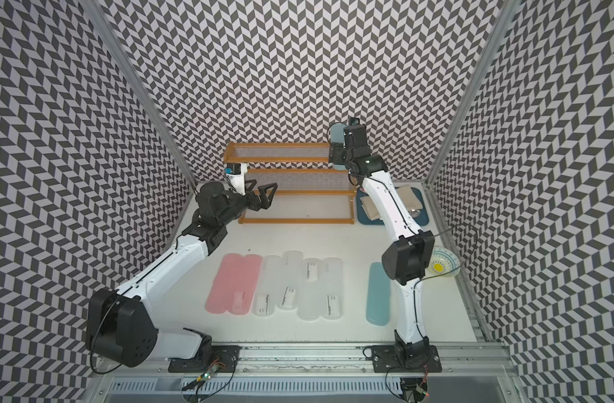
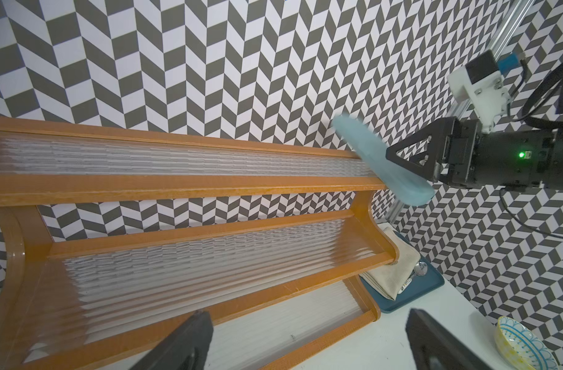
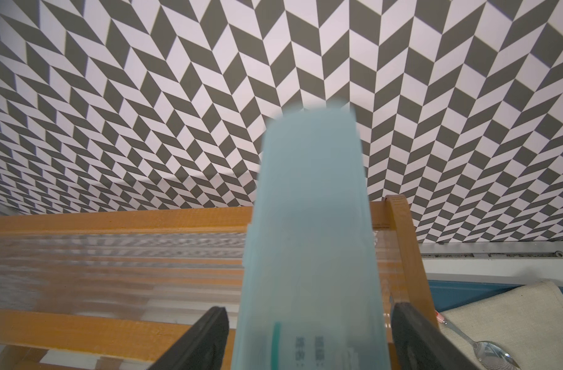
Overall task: Place the pencil cases on the shelf according to color
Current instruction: Place the pencil case on the shelf.
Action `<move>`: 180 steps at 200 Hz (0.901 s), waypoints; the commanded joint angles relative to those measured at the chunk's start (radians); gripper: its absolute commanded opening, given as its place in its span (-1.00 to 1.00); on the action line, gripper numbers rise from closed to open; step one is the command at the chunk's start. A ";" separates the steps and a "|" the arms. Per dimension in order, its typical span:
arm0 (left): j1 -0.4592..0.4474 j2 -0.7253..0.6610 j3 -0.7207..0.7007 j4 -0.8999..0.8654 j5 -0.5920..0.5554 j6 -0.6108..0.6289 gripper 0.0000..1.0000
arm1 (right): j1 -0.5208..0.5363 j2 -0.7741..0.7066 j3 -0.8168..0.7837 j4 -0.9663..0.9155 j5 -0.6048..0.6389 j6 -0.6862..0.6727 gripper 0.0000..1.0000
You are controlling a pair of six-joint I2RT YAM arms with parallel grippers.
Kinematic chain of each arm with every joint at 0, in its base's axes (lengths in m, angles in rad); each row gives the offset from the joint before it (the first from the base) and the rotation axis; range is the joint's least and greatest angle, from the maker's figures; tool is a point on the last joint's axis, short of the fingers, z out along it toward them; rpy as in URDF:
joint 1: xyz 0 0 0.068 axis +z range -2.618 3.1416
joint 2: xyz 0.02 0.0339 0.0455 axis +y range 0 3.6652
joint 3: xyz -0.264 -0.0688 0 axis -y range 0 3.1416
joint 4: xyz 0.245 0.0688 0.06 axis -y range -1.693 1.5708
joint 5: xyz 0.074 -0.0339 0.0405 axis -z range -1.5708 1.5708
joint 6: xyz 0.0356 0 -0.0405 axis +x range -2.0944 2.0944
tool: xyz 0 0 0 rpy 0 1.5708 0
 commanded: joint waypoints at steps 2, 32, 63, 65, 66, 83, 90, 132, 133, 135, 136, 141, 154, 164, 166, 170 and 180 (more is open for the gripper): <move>-0.004 0.008 -0.001 -0.002 -0.009 0.017 0.99 | -0.014 0.008 0.005 0.020 -0.014 -0.013 0.70; -0.004 0.022 0.003 -0.008 -0.007 0.016 0.99 | -0.015 0.008 -0.002 0.019 -0.019 -0.019 0.70; -0.004 0.032 0.005 -0.011 -0.012 0.023 0.99 | -0.015 -0.002 -0.002 0.021 -0.052 -0.015 0.70; -0.004 0.032 0.005 -0.011 -0.013 0.023 0.99 | -0.016 -0.003 -0.002 0.020 -0.053 -0.013 0.70; -0.004 0.032 0.005 -0.013 -0.012 0.023 0.99 | -0.015 -0.003 -0.003 0.020 -0.054 -0.013 0.70; -0.004 0.038 0.012 -0.024 -0.028 0.034 0.99 | -0.015 -0.027 -0.004 0.012 -0.061 0.006 0.70; -0.004 0.041 0.014 -0.029 -0.035 0.038 0.99 | -0.015 -0.039 -0.008 0.012 -0.073 0.011 0.70; -0.003 0.060 0.019 -0.042 -0.048 0.051 0.99 | -0.015 -0.123 -0.022 0.005 -0.121 0.014 0.74; -0.003 0.061 0.020 -0.043 -0.048 0.051 0.99 | -0.015 -0.126 -0.023 0.005 -0.120 0.013 0.74; -0.003 0.062 0.022 -0.044 -0.049 0.052 0.99 | -0.015 -0.134 -0.026 0.006 -0.117 0.013 0.74; -0.003 0.062 0.022 -0.046 -0.049 0.052 0.99 | -0.015 -0.138 -0.028 0.006 -0.116 0.013 0.74; -0.003 0.063 0.026 -0.050 -0.047 0.053 0.99 | -0.015 -0.156 -0.036 0.004 -0.109 0.010 0.75; -0.004 0.062 0.027 -0.052 -0.047 0.054 0.99 | -0.015 -0.216 -0.082 0.003 -0.086 0.008 0.76; -0.004 0.057 0.020 -0.043 -0.048 0.058 0.99 | -0.015 -0.280 -0.153 0.015 -0.071 0.012 0.77; -0.004 0.058 0.018 -0.041 -0.049 0.058 0.99 | -0.015 -0.290 -0.173 0.021 -0.070 0.011 0.77; -0.004 0.055 0.016 -0.038 -0.051 0.059 0.99 | -0.015 -0.320 -0.217 0.037 -0.071 0.012 0.77; -0.006 0.055 0.013 -0.037 -0.054 0.063 0.99 | -0.013 -0.409 -0.352 0.097 -0.078 0.019 0.77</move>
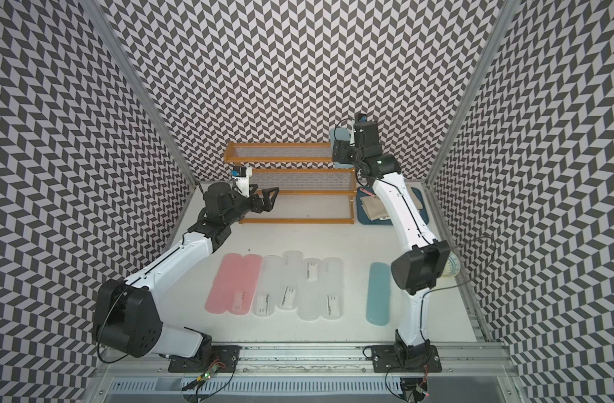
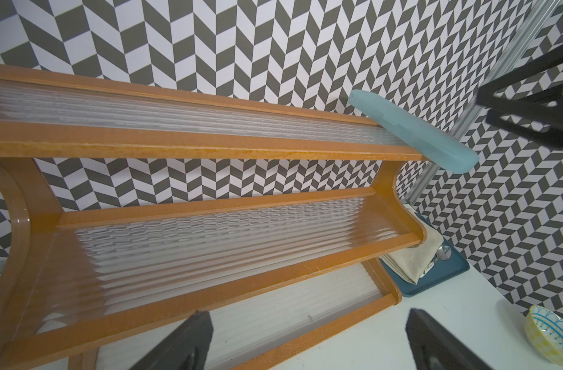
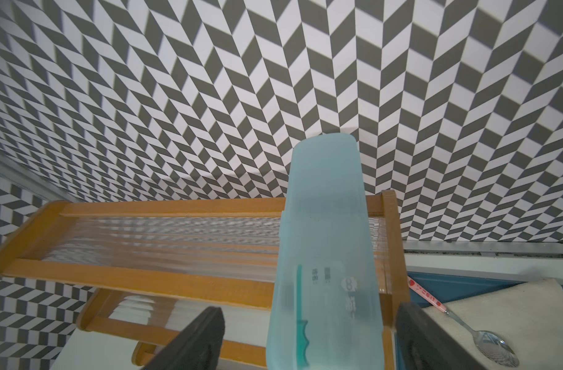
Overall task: Place the pencil cases on the shelf according to color
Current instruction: Place the pencil case on the shelf, then move the pencil case to the center of the board.
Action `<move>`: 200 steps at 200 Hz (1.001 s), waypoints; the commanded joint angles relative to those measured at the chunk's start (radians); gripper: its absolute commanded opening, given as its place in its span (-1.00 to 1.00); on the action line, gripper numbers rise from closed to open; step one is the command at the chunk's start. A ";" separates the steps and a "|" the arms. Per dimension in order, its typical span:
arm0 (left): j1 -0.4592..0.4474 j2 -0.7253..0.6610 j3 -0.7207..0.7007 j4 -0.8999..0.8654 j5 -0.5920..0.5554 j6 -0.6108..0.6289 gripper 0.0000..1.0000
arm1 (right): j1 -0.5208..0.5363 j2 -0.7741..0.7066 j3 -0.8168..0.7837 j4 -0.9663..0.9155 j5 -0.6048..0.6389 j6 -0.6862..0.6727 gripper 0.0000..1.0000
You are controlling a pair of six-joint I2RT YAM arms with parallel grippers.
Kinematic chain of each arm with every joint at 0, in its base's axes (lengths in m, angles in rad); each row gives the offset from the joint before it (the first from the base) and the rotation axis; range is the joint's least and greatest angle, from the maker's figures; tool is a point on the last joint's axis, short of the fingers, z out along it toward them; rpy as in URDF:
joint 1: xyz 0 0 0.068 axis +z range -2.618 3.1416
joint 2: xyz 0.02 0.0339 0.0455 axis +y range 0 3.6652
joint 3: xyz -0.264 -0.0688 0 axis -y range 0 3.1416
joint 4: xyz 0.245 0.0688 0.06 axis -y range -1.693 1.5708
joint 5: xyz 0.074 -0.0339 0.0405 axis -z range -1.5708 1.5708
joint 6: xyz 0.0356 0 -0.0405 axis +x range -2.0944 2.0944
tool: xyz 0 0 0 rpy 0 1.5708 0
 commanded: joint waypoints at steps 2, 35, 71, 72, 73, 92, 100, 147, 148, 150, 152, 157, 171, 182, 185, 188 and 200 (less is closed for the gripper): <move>-0.006 -0.002 0.010 0.003 -0.014 0.024 0.99 | 0.001 -0.212 -0.211 0.120 0.013 0.015 0.77; -0.007 0.011 0.014 -0.005 -0.016 0.032 0.99 | 0.006 -0.466 -0.645 0.282 0.060 0.051 0.80; -0.010 0.024 0.015 0.005 0.012 0.023 0.99 | 0.006 -0.620 -0.926 0.237 0.112 0.101 0.81; -0.010 0.024 0.015 0.004 0.013 0.022 0.99 | 0.007 -0.624 -0.933 0.235 0.114 0.104 0.81; -0.011 0.025 0.016 0.004 0.015 0.021 0.99 | 0.007 -0.627 -0.941 0.231 0.116 0.105 0.81; -0.012 0.033 0.024 -0.001 0.035 0.014 0.99 | 0.008 -0.692 -1.090 0.198 0.113 0.207 0.82; -0.013 0.033 0.020 0.005 0.039 0.014 0.99 | 0.008 -0.718 -1.156 0.211 0.083 0.232 0.82; -0.040 0.048 0.023 0.000 0.042 0.016 0.99 | 0.055 -0.731 -1.309 0.095 0.054 0.316 0.93; -0.041 0.049 0.023 -0.001 0.042 0.016 0.99 | 0.055 -0.730 -1.312 0.092 0.055 0.318 0.93; -0.044 0.049 0.024 -0.001 0.043 0.018 0.99 | 0.057 -0.730 -1.318 0.087 0.060 0.322 0.93; -0.047 0.049 0.024 -0.001 0.042 0.018 0.99 | 0.058 -0.729 -1.324 0.084 0.063 0.326 0.93; -0.052 0.050 0.025 -0.004 0.042 0.020 0.99 | 0.061 -0.728 -1.342 0.076 0.070 0.335 0.94; -0.068 0.053 0.031 -0.012 0.045 0.034 0.99 | 0.068 -0.729 -1.385 0.060 0.090 0.367 0.94; -0.078 0.055 0.033 -0.013 0.046 0.039 0.99 | 0.078 -0.736 -1.423 0.055 0.099 0.398 0.96; -0.082 0.057 0.034 -0.014 0.047 0.039 0.99 | 0.081 -0.738 -1.434 0.055 0.101 0.404 0.97; -0.082 0.058 0.035 -0.015 0.046 0.040 0.99 | 0.083 -0.742 -1.444 0.058 0.100 0.412 0.98; -0.090 0.060 0.039 -0.023 0.045 0.041 0.99 | 0.089 -0.743 -1.478 0.056 0.104 0.432 0.99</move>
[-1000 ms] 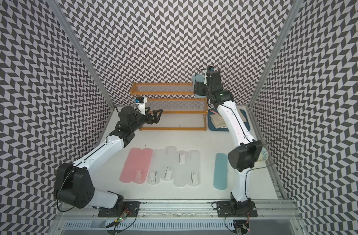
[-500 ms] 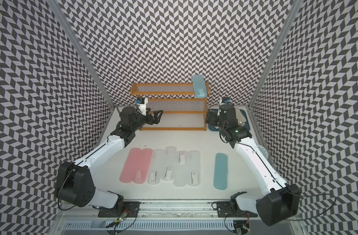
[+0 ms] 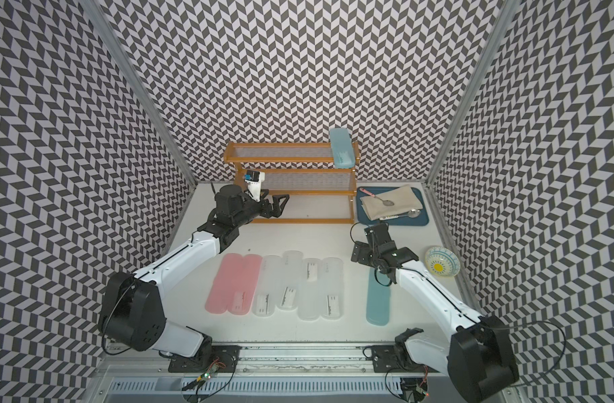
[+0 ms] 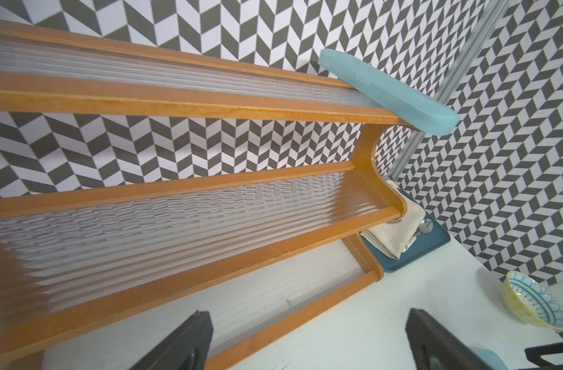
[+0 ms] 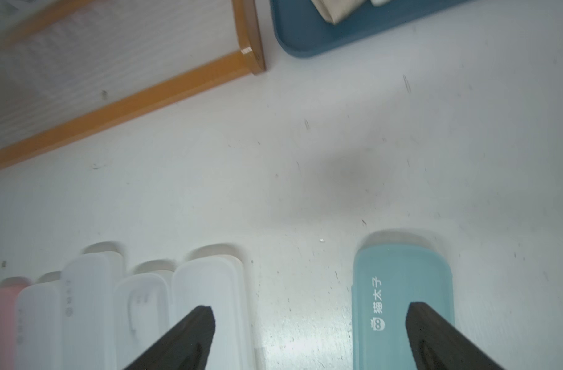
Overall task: Place the pencil cases on the shelf according to color
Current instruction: Move the pencil case to the center of the board.
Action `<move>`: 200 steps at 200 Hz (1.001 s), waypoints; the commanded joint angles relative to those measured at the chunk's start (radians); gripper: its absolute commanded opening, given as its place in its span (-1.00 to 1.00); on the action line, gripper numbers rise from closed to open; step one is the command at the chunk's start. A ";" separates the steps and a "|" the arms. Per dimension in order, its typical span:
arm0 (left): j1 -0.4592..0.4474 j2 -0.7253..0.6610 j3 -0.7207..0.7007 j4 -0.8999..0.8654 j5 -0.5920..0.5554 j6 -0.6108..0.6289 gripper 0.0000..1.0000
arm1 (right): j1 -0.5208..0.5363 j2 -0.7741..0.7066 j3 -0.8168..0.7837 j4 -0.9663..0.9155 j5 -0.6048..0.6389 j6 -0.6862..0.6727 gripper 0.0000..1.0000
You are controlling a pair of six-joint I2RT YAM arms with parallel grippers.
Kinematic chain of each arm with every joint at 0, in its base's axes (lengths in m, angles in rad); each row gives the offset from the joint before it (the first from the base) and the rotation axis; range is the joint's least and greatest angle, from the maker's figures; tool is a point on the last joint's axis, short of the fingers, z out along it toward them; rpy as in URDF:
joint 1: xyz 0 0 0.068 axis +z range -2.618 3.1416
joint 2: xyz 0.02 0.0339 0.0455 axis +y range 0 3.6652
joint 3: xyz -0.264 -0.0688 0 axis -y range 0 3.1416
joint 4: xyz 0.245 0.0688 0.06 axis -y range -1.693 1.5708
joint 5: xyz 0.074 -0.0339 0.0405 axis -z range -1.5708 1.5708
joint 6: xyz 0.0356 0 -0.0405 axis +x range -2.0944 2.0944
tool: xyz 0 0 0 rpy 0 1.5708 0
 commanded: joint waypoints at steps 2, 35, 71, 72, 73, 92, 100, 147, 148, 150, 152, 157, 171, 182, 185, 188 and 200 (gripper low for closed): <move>-0.017 0.012 0.036 -0.017 0.012 0.022 0.99 | 0.018 -0.027 -0.061 -0.022 0.036 0.083 0.99; -0.032 0.012 0.024 -0.001 0.015 0.017 0.99 | 0.027 -0.020 -0.084 -0.060 0.096 0.120 0.99; -0.039 0.035 0.046 -0.024 0.026 0.019 0.99 | 0.030 0.004 -0.134 -0.014 0.071 0.149 0.99; -0.039 0.035 0.047 -0.025 0.027 0.018 0.99 | 0.030 0.005 -0.136 -0.013 0.071 0.149 0.99; -0.039 0.035 0.048 -0.026 0.027 0.018 0.99 | 0.030 0.006 -0.137 -0.012 0.070 0.149 0.99; -0.040 0.029 0.049 -0.024 0.042 0.012 0.99 | 0.030 0.029 -0.155 0.006 0.044 0.147 0.99; -0.039 0.025 0.047 -0.017 0.047 0.008 0.99 | 0.030 0.039 -0.162 0.013 0.032 0.147 0.99; -0.039 0.027 0.043 -0.020 0.028 0.017 0.99 | 0.095 0.115 -0.146 0.104 -0.023 0.152 0.99; -0.040 0.027 0.044 -0.020 0.027 0.017 0.99 | 0.098 0.117 -0.144 0.105 -0.023 0.153 0.99; -0.039 0.027 0.043 -0.020 0.026 0.018 0.99 | 0.103 0.122 -0.137 0.107 -0.024 0.154 0.99; -0.039 0.028 0.043 -0.021 0.025 0.018 0.99 | 0.109 0.126 -0.131 0.107 -0.026 0.155 0.99; -0.039 0.028 0.042 -0.022 0.020 0.019 0.99 | 0.123 0.138 -0.114 0.106 -0.027 0.158 0.99; -0.039 0.027 0.044 -0.024 0.018 0.019 0.99 | 0.144 0.165 -0.074 0.098 -0.027 0.154 0.99; -0.040 0.025 0.042 -0.022 0.019 0.019 0.99 | 0.146 0.171 -0.053 0.081 -0.013 0.152 0.99; -0.040 0.024 0.041 -0.021 0.018 0.019 0.99 | 0.146 0.169 -0.049 0.072 -0.005 0.151 0.99; -0.040 0.024 0.040 -0.020 0.017 0.019 0.99 | 0.147 0.167 -0.045 0.063 0.007 0.148 0.99; -0.041 0.025 0.039 -0.020 0.014 0.022 0.99 | 0.145 0.153 -0.032 0.025 0.060 0.144 0.99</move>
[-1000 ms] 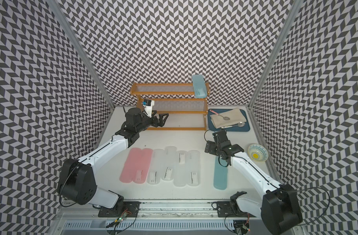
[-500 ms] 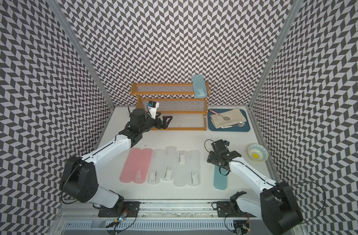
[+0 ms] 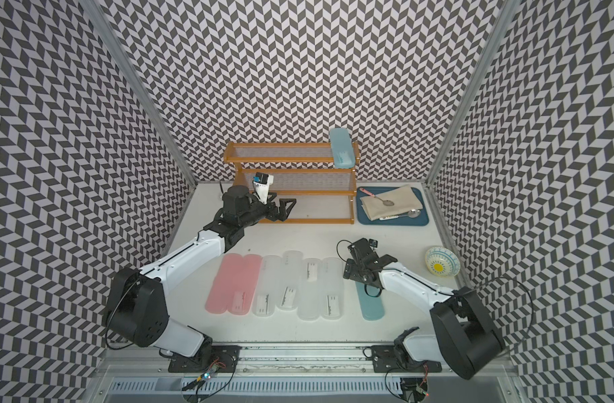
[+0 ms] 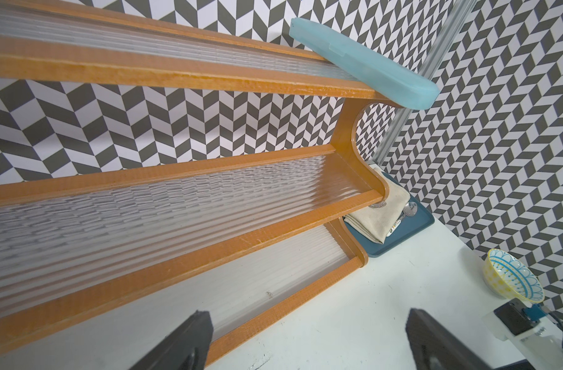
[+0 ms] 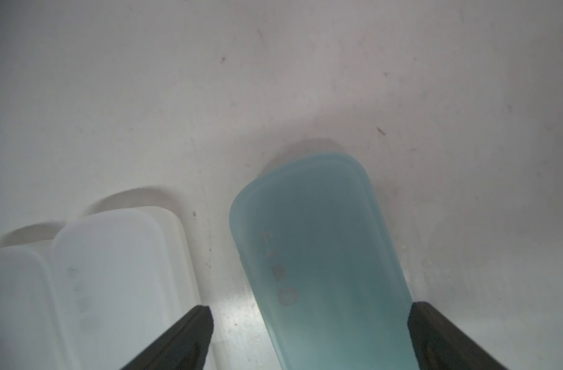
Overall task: Place the pencil cases on the shelf according to color
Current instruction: Move the pencil case to the center of the board.
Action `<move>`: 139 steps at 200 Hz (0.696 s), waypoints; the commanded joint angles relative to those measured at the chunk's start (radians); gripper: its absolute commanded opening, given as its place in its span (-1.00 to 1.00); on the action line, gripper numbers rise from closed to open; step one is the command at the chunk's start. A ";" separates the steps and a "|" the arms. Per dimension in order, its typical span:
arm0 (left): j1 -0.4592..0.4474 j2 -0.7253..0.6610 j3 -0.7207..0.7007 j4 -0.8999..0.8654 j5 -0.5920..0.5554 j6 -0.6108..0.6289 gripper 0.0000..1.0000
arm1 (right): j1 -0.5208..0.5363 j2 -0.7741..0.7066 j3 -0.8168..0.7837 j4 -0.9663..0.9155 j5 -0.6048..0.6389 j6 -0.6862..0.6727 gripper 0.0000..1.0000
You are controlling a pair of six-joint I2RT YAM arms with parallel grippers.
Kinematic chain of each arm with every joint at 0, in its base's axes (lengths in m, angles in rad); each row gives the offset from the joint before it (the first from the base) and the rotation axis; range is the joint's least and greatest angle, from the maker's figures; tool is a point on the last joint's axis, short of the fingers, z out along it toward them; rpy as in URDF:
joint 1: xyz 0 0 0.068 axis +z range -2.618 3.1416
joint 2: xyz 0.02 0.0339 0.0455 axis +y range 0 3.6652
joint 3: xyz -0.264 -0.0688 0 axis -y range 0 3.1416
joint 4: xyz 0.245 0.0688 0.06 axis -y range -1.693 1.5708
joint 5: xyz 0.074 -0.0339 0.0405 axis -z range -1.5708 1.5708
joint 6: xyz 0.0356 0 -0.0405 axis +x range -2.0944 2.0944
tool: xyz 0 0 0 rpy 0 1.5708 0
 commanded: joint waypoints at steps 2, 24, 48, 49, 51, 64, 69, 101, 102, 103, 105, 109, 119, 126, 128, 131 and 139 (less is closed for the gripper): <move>-0.009 -0.004 0.023 0.001 -0.012 0.010 0.99 | 0.006 -0.008 0.030 -0.038 0.042 0.010 0.99; -0.009 0.001 0.026 -0.003 -0.013 0.009 0.99 | 0.005 -0.031 0.059 -0.131 0.141 -0.001 0.99; -0.009 0.003 0.026 0.000 -0.012 0.005 0.99 | 0.006 -0.026 0.075 -0.173 0.141 -0.027 0.99; -0.009 0.004 0.026 0.000 -0.012 0.005 0.99 | 0.006 -0.025 0.075 -0.172 0.139 -0.028 0.99; -0.010 0.005 0.027 -0.001 -0.012 0.005 0.99 | 0.006 -0.022 0.074 -0.170 0.135 -0.032 0.99; -0.011 0.009 0.029 -0.004 -0.010 0.006 0.99 | 0.012 -0.004 0.065 -0.151 0.107 -0.047 0.99; -0.010 0.009 0.030 -0.006 -0.010 0.007 0.99 | 0.012 0.003 0.062 -0.145 0.099 -0.048 0.99; -0.014 0.003 0.026 -0.006 -0.022 0.012 0.99 | 0.015 0.024 0.029 -0.097 0.061 -0.069 0.99; -0.014 0.003 0.026 -0.006 -0.022 0.012 0.99 | 0.015 0.025 0.029 -0.096 0.059 -0.070 0.99; -0.013 0.003 0.026 -0.006 -0.023 0.013 0.99 | 0.015 0.026 0.027 -0.095 0.058 -0.070 0.99; -0.012 0.003 0.026 -0.006 -0.023 0.013 0.99 | 0.015 0.028 0.025 -0.091 0.057 -0.072 0.99; -0.014 0.004 0.027 -0.006 -0.024 0.013 0.99 | 0.015 0.030 0.021 -0.082 0.051 -0.075 0.99; -0.014 0.006 0.027 -0.006 -0.023 0.012 0.99 | 0.016 0.043 0.010 -0.060 0.037 -0.080 0.99; -0.013 0.007 0.026 -0.006 -0.022 0.012 0.99 | 0.015 0.054 0.005 -0.042 0.024 -0.086 0.99; -0.013 0.007 0.026 -0.006 -0.021 0.012 0.99 | 0.016 0.058 0.003 -0.038 0.019 -0.086 0.99; -0.013 0.008 0.028 -0.005 -0.021 0.011 0.99 | 0.016 0.062 0.001 -0.032 0.018 -0.087 0.99; -0.014 0.011 0.028 -0.006 -0.020 0.013 0.99 | 0.015 0.075 0.000 -0.024 0.019 -0.089 0.99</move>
